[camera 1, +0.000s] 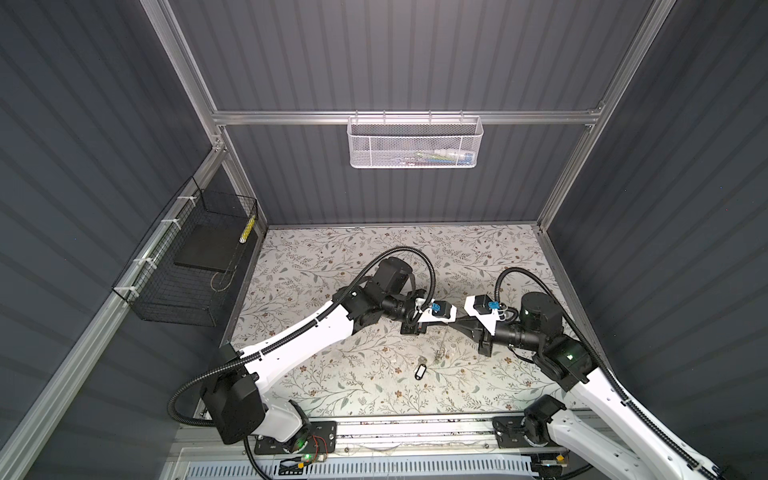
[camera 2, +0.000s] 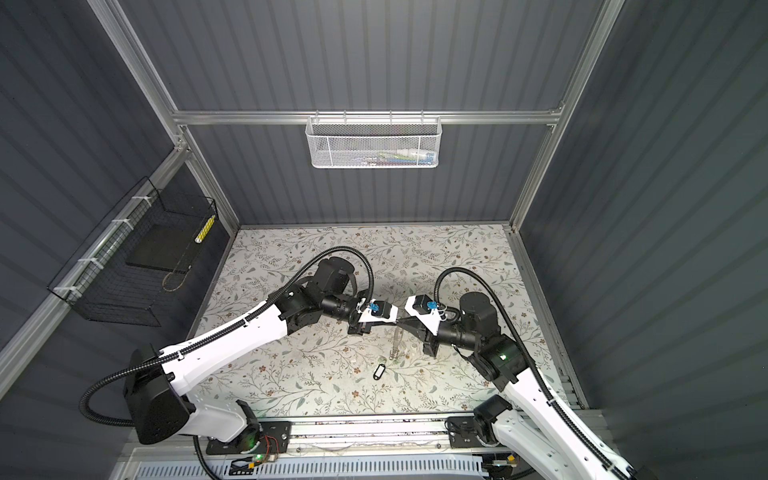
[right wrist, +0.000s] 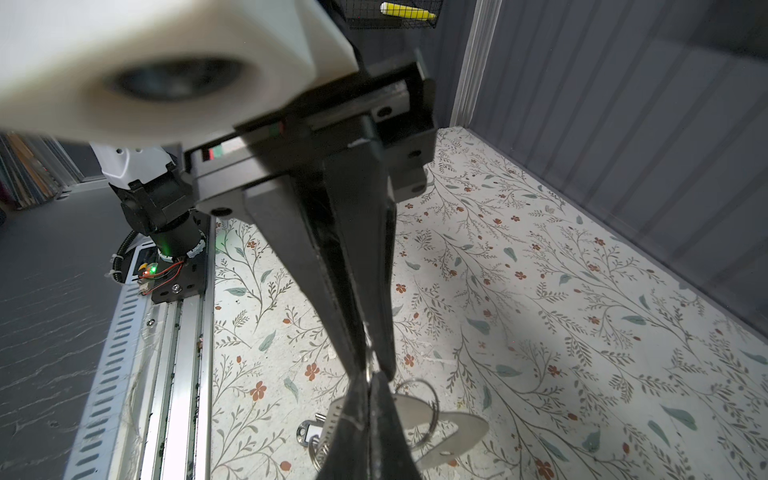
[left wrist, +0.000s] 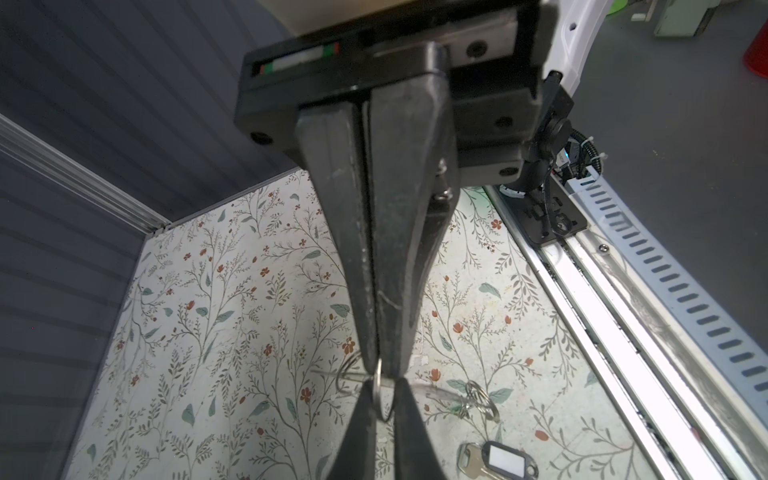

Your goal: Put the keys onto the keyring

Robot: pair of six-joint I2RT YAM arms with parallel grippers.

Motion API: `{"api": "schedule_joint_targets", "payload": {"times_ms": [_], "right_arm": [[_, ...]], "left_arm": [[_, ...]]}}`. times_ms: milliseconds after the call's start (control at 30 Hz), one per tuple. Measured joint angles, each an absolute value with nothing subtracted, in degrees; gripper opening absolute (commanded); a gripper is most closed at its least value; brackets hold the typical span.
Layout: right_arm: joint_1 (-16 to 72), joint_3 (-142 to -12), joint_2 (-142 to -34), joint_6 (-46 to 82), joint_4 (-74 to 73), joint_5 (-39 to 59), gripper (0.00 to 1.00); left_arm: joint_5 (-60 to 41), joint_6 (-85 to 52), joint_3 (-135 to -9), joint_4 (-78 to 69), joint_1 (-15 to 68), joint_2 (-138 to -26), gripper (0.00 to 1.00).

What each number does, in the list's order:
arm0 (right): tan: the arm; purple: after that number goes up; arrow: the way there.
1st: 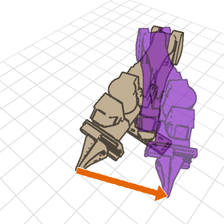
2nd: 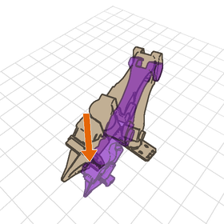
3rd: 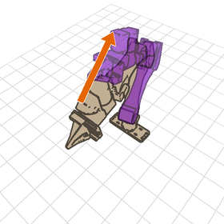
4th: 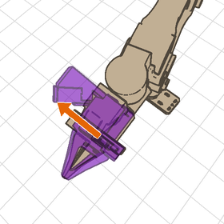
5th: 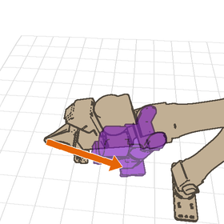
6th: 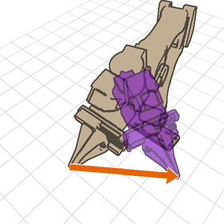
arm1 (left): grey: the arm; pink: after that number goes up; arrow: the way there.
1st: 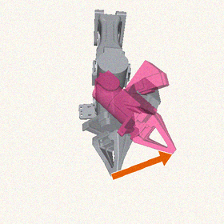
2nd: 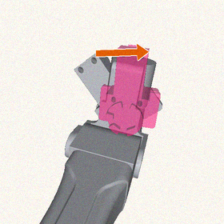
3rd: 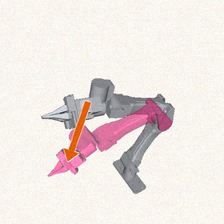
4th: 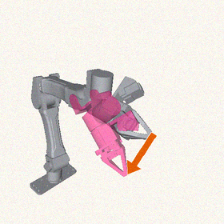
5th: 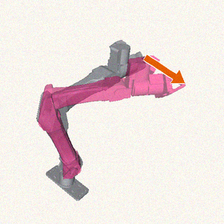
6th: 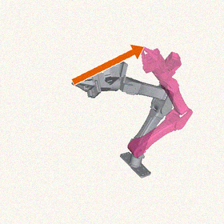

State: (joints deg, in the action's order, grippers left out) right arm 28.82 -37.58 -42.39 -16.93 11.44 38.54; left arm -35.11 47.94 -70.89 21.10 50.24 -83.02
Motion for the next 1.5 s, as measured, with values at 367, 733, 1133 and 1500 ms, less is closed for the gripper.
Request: {"api": "schedule_joint_targets", "payload": {"times_ms": [367, 733, 1133, 1500], "right_arm": [[28.86, -36.07, -35.55, -19.46, 10.9, 32.64, 0.36], [28.86, -29.65, -30.57, -19.25, 8.4, 31.7, 0.21], [28.86, -29.65, -33.5, -19.59, 1.93, 33.23, 0.16], [28.86, -29.65, -33.58, -19.7, -2.22, 36.05, 0.16]], "left_arm": [[-40.62, 40.82, -63.68, 7.7, 47.22, -82.19, 0.0], [-49.3, 35.09, -58.7, -7.99, 44.91, -81.97, 0.0], [-53.21, 34.87, -58.65, -10.39, 44.91, -82.0, 0.0], [-55.2, 35.09, -58.65, -10.2, 44.91, -82.21, 0.0]]}}
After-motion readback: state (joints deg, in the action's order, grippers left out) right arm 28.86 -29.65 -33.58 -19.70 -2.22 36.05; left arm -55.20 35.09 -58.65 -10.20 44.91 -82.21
